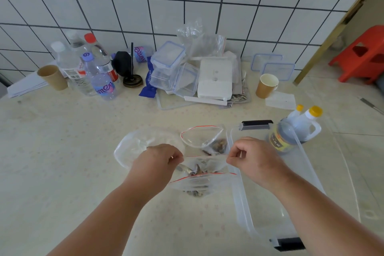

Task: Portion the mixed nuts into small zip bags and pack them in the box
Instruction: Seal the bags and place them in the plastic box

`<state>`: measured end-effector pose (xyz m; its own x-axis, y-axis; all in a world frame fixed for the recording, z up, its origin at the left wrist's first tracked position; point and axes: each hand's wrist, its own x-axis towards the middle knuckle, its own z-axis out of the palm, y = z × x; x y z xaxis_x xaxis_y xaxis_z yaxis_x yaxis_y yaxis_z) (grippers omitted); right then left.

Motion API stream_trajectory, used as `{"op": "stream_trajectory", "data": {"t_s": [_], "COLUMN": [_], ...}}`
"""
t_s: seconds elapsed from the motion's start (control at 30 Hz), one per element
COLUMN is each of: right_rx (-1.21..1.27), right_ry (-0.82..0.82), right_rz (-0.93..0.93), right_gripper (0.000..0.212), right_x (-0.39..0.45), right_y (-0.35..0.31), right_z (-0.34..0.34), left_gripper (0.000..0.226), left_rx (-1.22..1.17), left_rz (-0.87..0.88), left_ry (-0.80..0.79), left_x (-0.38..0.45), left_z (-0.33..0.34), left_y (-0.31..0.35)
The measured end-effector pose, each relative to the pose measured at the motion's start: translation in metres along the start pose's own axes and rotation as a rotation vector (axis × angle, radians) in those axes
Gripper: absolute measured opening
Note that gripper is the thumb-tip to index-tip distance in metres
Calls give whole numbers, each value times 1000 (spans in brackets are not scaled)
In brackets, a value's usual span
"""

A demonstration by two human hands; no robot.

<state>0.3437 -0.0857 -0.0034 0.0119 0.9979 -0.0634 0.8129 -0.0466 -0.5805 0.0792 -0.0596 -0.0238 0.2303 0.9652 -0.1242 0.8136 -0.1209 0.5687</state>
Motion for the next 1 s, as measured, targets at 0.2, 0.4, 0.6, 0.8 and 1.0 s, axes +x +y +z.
{"op": "stream_trajectory", "data": {"t_s": [0.2, 0.4, 0.6, 0.8, 1.0], "right_rx": [-165, -228, -158, -71, -40], "right_ry": [-49, -131, -90, -10, 25], "right_rz": [-181, -291, -233, -106, 53], "right_gripper": [26, 19, 12, 14, 25], "right_x": [10, 23, 18, 3, -6], "right_y": [-27, -63, -52, -18, 7], "right_z": [10, 39, 32, 11, -4], "left_gripper": [12, 14, 12, 15, 27], "left_rx": [16, 39, -18, -48, -59], "left_rz": [66, 168, 86, -7, -19], "left_ry": [31, 41, 29, 2, -35], "left_x": [1, 0, -2, -3, -1], "left_z": [0, 2, 2, 3, -4], "left_y": [2, 10, 2, -6, -16]}}
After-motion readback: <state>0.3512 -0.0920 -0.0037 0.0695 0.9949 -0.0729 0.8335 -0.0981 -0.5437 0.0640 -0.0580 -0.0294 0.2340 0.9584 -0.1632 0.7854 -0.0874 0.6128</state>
